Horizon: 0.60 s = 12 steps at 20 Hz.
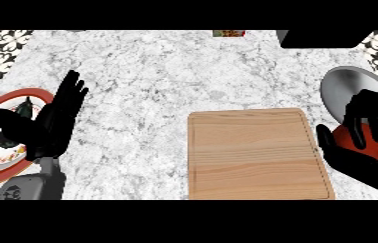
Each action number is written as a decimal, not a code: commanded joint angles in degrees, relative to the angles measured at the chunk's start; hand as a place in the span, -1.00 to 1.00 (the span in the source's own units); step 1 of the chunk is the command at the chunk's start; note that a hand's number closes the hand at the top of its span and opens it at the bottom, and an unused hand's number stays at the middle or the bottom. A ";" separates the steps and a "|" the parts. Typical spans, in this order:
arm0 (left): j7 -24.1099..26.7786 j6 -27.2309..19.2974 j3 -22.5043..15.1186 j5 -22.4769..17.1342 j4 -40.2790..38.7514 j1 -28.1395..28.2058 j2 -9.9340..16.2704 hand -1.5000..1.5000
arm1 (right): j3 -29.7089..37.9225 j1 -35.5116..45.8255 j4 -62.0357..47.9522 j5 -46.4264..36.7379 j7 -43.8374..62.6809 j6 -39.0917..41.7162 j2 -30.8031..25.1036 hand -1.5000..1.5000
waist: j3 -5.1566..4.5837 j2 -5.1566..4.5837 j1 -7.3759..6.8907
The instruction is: Pick the bell pepper from the cutting board and place it in the pan
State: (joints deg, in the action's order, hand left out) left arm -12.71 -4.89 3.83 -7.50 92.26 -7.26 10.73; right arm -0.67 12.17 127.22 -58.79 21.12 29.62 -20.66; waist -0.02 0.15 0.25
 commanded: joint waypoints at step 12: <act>0.19 1.60 0.48 0.08 0.80 0.53 -0.28 0.00 | 26.40 5.74 -32.50 8.54 -20.18 -16.38 -8.86 1.00 | 0.08 -0.33 -0.79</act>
State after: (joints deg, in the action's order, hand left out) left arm -13.71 -4.03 4.64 -7.47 92.21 -8.54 10.83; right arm 21.36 17.93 105.28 -50.68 8.33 20.14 -27.47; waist 0.02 -0.08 -0.17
